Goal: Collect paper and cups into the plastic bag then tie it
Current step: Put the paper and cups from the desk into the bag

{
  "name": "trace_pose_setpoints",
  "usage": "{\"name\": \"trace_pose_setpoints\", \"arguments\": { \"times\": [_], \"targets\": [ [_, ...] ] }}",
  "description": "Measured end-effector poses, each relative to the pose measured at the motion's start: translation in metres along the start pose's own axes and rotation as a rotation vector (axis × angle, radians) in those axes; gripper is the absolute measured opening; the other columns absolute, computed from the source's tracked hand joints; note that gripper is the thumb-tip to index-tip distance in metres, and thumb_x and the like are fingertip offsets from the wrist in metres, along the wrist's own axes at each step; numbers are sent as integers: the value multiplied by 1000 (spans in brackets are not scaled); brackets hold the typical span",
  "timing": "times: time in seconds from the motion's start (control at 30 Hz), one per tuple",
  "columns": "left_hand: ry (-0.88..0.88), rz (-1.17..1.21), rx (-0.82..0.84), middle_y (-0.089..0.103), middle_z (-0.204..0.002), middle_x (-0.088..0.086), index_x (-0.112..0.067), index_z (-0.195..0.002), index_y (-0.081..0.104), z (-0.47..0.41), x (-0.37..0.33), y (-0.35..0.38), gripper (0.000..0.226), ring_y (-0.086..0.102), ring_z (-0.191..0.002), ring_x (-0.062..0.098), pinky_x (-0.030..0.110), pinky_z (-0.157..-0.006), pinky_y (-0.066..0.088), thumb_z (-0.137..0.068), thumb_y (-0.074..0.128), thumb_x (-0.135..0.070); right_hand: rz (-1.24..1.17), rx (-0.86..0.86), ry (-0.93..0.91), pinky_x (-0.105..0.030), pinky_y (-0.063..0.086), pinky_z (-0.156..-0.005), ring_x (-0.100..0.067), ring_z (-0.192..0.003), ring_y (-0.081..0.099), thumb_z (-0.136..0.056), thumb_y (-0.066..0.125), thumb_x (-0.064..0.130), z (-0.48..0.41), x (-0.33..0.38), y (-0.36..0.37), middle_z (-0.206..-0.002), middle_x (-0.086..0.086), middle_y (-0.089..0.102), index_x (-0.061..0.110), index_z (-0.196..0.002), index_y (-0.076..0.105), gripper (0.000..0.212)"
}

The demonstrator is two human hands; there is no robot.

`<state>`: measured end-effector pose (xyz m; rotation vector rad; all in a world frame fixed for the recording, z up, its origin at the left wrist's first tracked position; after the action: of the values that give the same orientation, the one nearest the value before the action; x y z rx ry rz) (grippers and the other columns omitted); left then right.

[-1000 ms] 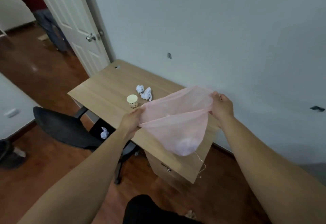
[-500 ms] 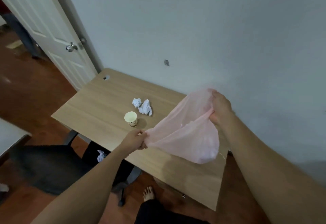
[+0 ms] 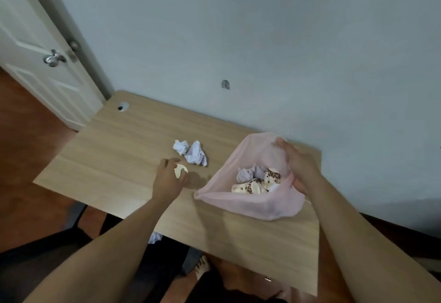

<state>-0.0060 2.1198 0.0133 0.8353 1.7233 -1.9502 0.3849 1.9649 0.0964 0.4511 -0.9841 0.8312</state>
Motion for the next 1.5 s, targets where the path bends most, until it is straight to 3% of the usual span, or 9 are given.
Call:
{"name": "trace_pose_setpoints", "arguments": {
  "times": [0.2,0.37,0.47,0.67,0.8,1.0,1.17,1.33,1.5],
  "targets": [
    [-25,-315,333,19,-168,10,-31,-166,27,-25,34,51,104,28,-148,39,56,-103,50,-82,88,-40,-11,-93,4,-30,54,-75,-12,-79,69,-95,83,44,10,-19,1,-85,7,76,22,-90,76,24],
    [-48,-347,386,27,-165,9,-31,-164,36,-36,57,74,87,32,-146,38,55,-104,53,-90,82,-33,29,-98,36,-30,51,-80,-15,-82,67,-96,82,44,11,-27,3,-76,14,74,36,-53,72,44],
    [-61,-289,370,37,-152,11,-27,-157,47,-39,57,75,73,44,-135,39,53,-102,53,-92,79,-31,37,-114,45,-39,57,-98,-20,-101,76,-92,84,49,11,-29,-1,-97,5,82,36,-72,83,23],
    [-203,455,205,65,-130,8,-26,-142,61,-53,8,52,59,68,-113,25,50,-97,60,-89,75,-48,29,-141,58,-44,56,-109,-22,-116,77,-91,84,49,15,-32,0,-111,2,84,19,-106,85,34],
    [-385,1010,602,72,-130,18,-19,-136,65,-23,-61,76,45,70,-108,26,43,-88,58,-98,65,-43,18,-165,71,-36,57,-99,-20,-114,76,-92,83,50,18,-29,2,-112,3,83,19,-111,83,37],
    [-370,754,1095,75,-118,14,-8,-132,65,53,-95,135,38,72,-96,23,37,-91,62,-103,72,-32,23,-165,69,-37,55,-101,-16,-108,73,-93,82,50,16,-22,6,-109,5,82,22,-104,83,30],
    [-412,434,1042,62,-112,10,-15,-136,56,76,-62,174,59,56,-87,21,34,-77,54,-93,81,-47,33,-140,58,-33,49,-88,-15,-94,64,-96,79,47,17,-29,14,-98,5,74,23,-94,86,25],
    [-440,286,1259,44,-158,1,-27,-160,40,80,-71,166,73,61,-124,27,32,-95,58,-100,64,-62,29,-132,80,-31,54,-96,-14,-103,73,-97,78,46,18,-33,20,-102,9,84,26,-94,88,22],
    [-351,143,1306,72,-136,3,-16,-142,63,29,-94,120,57,73,-118,32,40,-104,60,-102,62,-57,40,-129,95,-35,55,-103,-17,-110,75,-95,79,48,17,-32,28,-109,9,84,31,-97,88,19]
  ]
}}
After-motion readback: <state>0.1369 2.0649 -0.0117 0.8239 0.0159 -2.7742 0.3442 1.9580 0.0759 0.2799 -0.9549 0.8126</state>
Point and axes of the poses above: each hand's wrist, its own z-axis away from the middle knuckle, its own y-axis out of the palm, x = y × z, the point moved 9 cm from there along -z, towards the middle knuckle
